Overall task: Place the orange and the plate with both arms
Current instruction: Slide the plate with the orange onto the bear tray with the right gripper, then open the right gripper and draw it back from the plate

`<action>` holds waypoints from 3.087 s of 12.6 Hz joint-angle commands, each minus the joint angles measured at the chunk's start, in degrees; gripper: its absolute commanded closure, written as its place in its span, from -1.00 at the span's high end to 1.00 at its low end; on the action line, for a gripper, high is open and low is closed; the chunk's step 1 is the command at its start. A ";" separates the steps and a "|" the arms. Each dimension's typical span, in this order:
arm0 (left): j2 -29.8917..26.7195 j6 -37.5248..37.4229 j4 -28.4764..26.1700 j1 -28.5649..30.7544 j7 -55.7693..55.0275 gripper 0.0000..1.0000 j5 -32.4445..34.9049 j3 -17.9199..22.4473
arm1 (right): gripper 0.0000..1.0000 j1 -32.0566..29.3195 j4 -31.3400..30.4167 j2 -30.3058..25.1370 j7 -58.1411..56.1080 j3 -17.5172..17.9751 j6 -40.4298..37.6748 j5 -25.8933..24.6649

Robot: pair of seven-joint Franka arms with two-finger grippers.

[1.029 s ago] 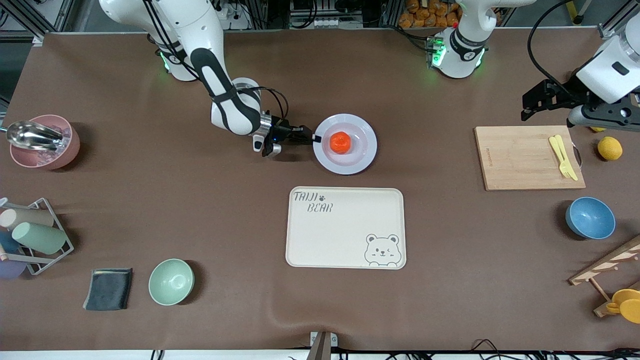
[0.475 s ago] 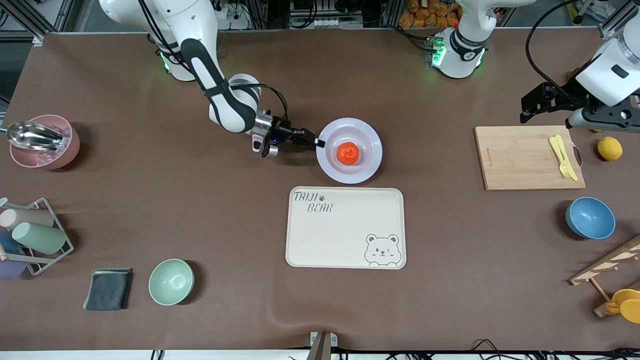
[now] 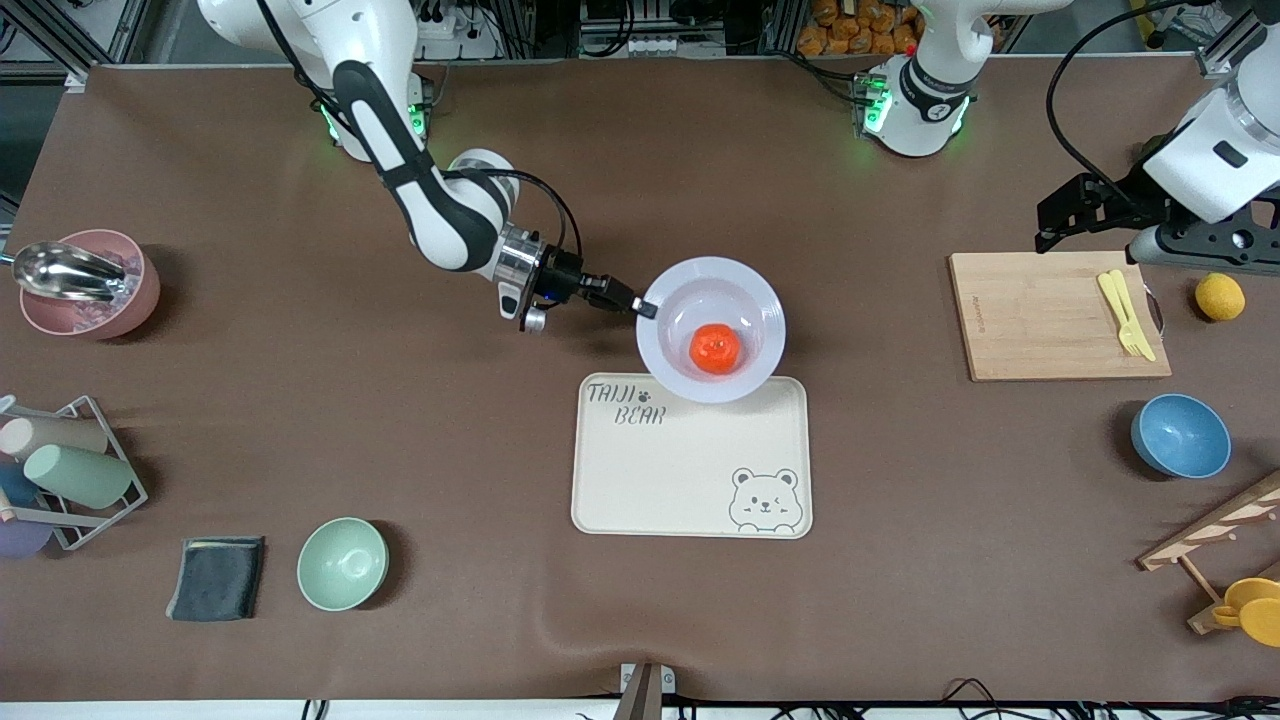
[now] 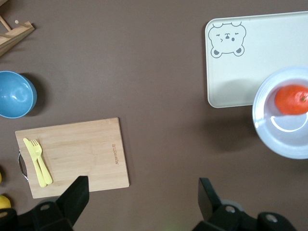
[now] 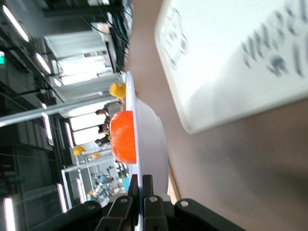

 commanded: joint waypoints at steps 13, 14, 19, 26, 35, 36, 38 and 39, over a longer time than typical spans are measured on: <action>1.38 0.09 0.17 0.65 -0.65 1.00 2.67 -2.08 | -1.00 -2.62 26.08 22.74 0.59 0.43 11.39 -5.07; 1.38 0.09 0.17 0.65 -0.65 1.00 2.67 -2.08 | -0.30 -2.80 26.34 22.74 0.94 0.43 11.74 -5.16; 1.47 0.09 0.17 0.65 -0.65 1.00 2.58 -2.08 | 0.07 -2.97 26.35 22.66 4.27 0.43 13.33 -8.40; 1.64 0.44 0.17 0.65 -0.65 1.00 2.67 -2.08 | 0.02 -5.69 26.43 20.64 32.01 -0.71 13.15 -40.17; 1.64 1.50 0.00 0.74 -0.57 1.00 2.67 -1.99 | 0.02 -15.18 26.78 17.03 49.34 -0.98 1.92 -67.52; 1.73 1.50 0.00 0.82 -0.57 1.00 2.76 -1.99 | 0.03 -17.02 27.74 16.51 51.11 -1.24 -0.88 -71.30; 1.73 1.50 0.00 0.74 -0.57 1.00 2.76 -1.99 | 0.06 -20.88 29.33 16.15 51.83 -1.76 -7.73 -75.19; 1.64 1.50 0.00 0.74 -0.57 1.00 2.76 -1.99 | 0.09 -22.90 29.51 15.37 51.83 -1.77 -10.38 -76.43</action>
